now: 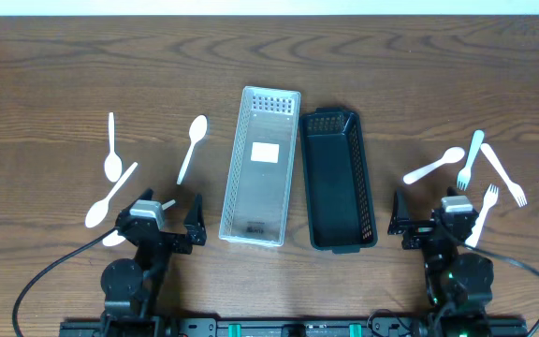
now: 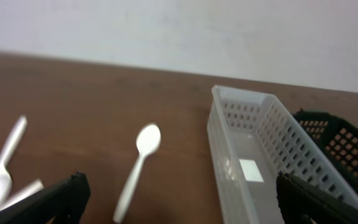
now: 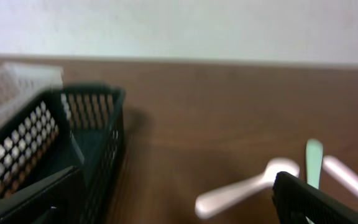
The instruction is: Pack container
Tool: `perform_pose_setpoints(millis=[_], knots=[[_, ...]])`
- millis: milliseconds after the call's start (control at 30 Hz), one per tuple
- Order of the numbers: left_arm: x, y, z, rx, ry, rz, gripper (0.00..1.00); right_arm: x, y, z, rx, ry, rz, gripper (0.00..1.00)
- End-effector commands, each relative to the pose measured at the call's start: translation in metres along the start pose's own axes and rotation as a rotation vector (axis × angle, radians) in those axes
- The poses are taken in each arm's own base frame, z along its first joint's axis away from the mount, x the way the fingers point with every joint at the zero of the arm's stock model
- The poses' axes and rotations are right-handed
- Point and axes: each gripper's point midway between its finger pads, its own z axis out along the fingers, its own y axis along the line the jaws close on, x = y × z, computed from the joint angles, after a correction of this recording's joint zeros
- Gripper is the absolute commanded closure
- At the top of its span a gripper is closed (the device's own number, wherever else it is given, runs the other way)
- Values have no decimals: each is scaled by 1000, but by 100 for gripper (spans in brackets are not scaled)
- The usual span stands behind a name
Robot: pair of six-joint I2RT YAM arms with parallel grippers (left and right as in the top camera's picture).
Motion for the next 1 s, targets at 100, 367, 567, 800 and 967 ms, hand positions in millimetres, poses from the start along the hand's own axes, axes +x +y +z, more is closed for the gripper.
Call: perform_pose_setpoints(millis=[100, 367, 567, 800, 967], knots=[[-56, -13, -14, -10, 36, -10, 2, -41, 8, -2, -17, 87, 53, 1], [-84, -5, 8, -127, 388, -24, 2, -70, 8, 24, 20, 368, 61, 1], [-71, 0, 24, -187, 744, -70, 2, -62, -9, 36, 97, 673, 89, 1], [-38, 6, 45, -196, 921, -106, 2, -25, -11, 44, 104, 907, 117, 1], [-11, 10, 47, -204, 1035, -130, 38, -3, -12, 43, 111, 991, 121, 21]])
